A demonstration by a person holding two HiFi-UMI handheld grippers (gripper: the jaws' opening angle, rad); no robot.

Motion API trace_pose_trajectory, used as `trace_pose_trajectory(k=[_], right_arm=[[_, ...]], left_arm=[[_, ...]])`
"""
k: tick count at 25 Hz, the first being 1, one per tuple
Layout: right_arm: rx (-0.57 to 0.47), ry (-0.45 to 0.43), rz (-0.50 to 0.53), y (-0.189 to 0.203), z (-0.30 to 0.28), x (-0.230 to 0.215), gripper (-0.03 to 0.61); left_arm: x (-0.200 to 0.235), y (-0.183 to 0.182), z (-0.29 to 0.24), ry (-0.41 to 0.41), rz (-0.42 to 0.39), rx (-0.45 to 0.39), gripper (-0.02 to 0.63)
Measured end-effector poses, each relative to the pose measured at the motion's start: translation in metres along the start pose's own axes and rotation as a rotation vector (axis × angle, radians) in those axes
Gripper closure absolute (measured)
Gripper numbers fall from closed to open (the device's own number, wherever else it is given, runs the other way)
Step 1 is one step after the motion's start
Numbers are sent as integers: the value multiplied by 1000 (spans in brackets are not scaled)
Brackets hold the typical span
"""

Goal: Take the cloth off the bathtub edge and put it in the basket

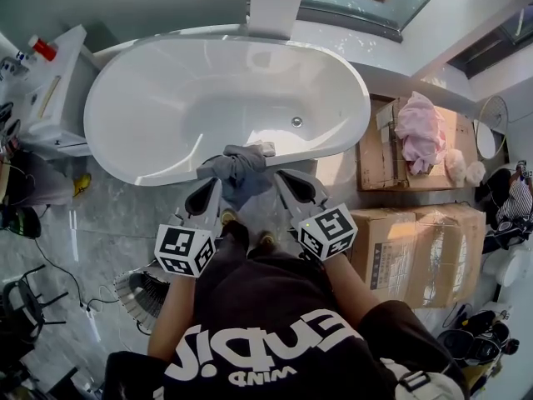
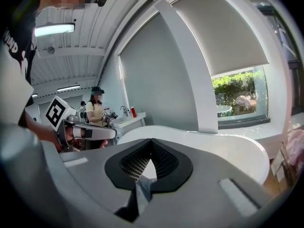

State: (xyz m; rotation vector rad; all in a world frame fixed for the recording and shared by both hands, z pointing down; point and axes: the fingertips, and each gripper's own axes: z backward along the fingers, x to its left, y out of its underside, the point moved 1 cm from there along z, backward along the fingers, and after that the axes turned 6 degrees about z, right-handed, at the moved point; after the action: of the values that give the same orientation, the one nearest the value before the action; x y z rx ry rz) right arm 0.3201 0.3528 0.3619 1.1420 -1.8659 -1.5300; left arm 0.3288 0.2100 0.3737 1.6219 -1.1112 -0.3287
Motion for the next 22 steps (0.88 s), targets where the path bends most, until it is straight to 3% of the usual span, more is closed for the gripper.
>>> trace_pose_trajectory(k=[12,22], right_arm=[[47,1,-33,26,-39,-10,569],[59,38,0,53,-66,-23,569]], left_arm=[[31,20,-36,27,-6,72,617],[57,50,-81,61,-12,125,617]])
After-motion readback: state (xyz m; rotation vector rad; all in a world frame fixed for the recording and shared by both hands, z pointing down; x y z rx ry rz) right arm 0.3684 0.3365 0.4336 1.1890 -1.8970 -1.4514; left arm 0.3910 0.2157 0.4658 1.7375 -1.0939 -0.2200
